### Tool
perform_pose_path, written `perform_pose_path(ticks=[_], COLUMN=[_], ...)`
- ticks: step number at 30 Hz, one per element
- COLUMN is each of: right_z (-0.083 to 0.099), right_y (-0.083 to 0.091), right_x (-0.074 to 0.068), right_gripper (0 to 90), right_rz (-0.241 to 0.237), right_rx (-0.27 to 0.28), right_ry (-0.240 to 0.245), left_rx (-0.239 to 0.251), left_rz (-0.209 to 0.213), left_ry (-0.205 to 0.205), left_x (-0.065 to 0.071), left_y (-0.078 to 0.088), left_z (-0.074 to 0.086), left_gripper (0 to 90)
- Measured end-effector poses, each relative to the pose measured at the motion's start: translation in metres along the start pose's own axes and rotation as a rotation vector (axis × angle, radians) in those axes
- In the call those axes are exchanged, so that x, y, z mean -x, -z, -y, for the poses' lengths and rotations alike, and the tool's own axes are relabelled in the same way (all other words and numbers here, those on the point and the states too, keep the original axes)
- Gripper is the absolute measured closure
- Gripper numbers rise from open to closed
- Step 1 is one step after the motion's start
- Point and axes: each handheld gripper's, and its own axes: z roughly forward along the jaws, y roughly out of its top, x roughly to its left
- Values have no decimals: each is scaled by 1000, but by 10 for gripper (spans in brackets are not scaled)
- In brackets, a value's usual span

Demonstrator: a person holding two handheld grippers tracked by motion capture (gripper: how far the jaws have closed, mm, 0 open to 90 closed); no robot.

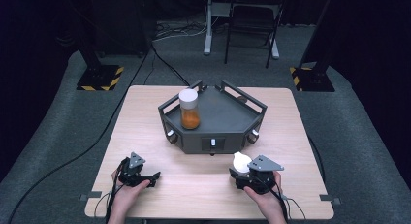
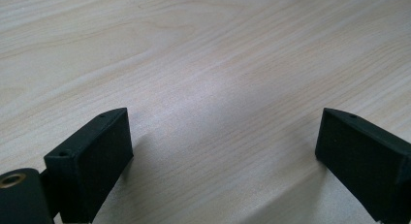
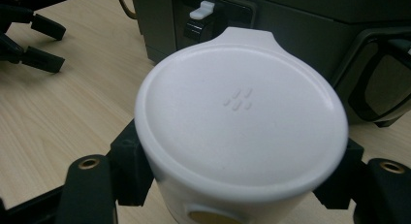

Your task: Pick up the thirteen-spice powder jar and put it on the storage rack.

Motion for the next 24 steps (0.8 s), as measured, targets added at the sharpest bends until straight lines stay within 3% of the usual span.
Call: perform_pose_path(ticks=[24], right_z=[-32], right_y=[16], right_x=[18], right_gripper=[297], right_rz=[4], right_rx=[11], right_ry=[27], left_rx=[0], left_rz=[0], left_ry=[0], left_x=[0], left_y=[0], left_z=[0], left_gripper=[62])
